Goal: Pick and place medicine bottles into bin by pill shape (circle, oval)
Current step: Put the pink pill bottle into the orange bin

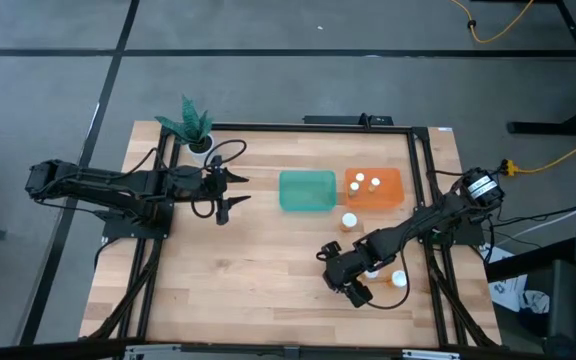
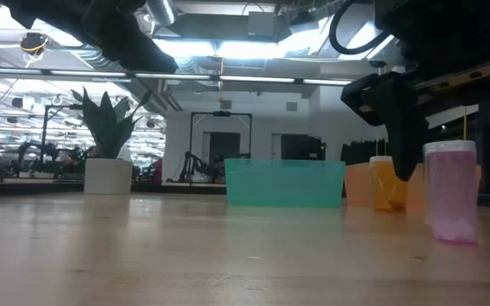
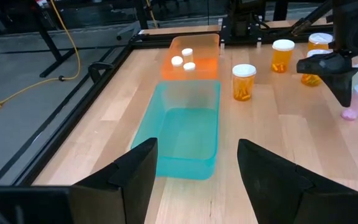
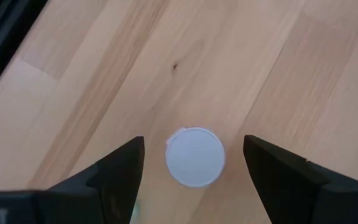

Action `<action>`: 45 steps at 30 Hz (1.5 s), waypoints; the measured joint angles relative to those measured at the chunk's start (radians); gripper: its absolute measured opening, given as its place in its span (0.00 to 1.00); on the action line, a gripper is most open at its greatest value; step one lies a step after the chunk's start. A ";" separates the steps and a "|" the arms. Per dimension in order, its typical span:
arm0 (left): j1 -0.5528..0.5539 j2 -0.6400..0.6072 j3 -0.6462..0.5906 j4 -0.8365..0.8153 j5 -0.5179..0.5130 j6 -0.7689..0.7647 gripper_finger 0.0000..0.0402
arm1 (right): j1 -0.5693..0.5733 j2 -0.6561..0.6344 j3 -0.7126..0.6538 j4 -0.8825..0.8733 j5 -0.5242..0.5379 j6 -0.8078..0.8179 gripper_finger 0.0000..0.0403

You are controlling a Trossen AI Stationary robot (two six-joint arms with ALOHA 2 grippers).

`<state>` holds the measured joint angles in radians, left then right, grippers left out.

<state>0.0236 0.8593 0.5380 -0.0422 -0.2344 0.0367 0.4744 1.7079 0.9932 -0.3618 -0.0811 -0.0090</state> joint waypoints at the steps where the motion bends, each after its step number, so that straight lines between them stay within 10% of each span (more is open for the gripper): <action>1: 0.000 0.000 0.000 -0.002 0.000 0.000 0.53 | 0.000 0.000 0.000 0.000 0.000 0.000 0.68; 22: 0.000 0.000 0.000 -0.014 0.000 -0.001 0.53 | 0.000 -0.100 -0.001 -0.053 0.006 0.004 0.31; 34: 0.000 0.000 0.000 -0.040 0.000 -0.001 0.53 | 0.000 -0.419 -0.001 -0.321 0.284 0.093 0.28; 45: 0.000 0.000 0.000 -0.040 0.000 -0.001 0.53 | -0.002 -0.645 -0.001 -0.733 0.752 0.605 0.27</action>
<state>0.0235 0.8593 0.5377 -0.0822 -0.2344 0.0360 0.4725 1.0626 0.9924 -1.0953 0.6711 0.5958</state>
